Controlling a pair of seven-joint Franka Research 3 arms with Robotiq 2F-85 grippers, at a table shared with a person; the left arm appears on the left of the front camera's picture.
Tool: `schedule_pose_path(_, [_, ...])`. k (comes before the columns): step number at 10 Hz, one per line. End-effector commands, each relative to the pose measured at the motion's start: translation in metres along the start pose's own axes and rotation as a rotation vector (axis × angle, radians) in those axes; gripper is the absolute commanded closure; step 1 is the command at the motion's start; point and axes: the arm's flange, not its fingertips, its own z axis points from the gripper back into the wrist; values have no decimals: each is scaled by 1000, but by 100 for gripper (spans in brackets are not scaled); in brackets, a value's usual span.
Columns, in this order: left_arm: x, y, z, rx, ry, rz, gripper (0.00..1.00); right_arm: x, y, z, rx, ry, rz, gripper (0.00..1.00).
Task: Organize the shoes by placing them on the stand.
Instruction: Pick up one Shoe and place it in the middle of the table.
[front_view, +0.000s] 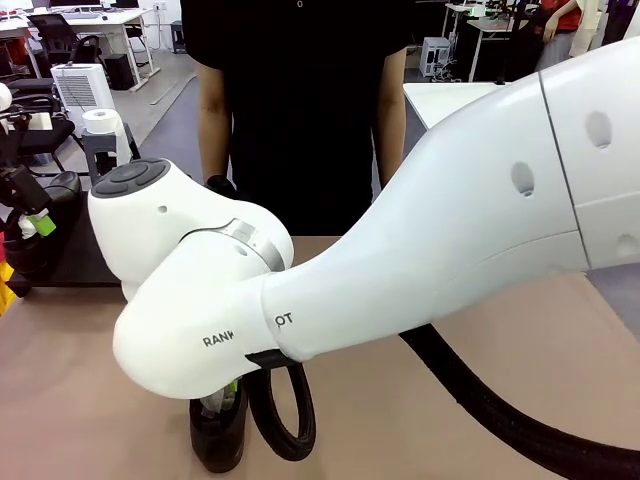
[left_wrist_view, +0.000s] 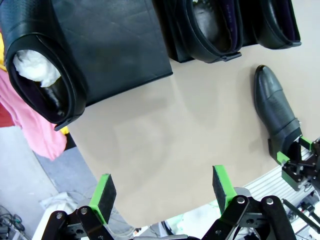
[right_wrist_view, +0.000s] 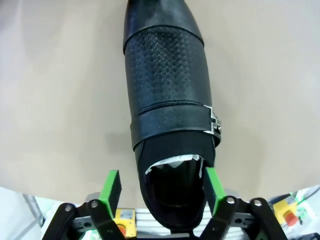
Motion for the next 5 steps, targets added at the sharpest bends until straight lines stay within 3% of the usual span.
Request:
schedule_pose_path(1, [-3, -1, 0, 0, -13, 3, 0, 0, -11, 18, 41, 60, 9, 0])
schedule_pose_path(2, [-3, -1, 0, 0, -13, 3, 0, -3, -21, 26, 54, 116, 32, 0])
schedule_pose_path(3, [-3, -1, 0, 0, -13, 3, 0, 1, -1, 7, 16, 17, -5, 0])
schedule_pose_path(5, [-3, -1, 0, 0, -13, 3, 0, 1, -1, 7, 16, 17, -5, 0])
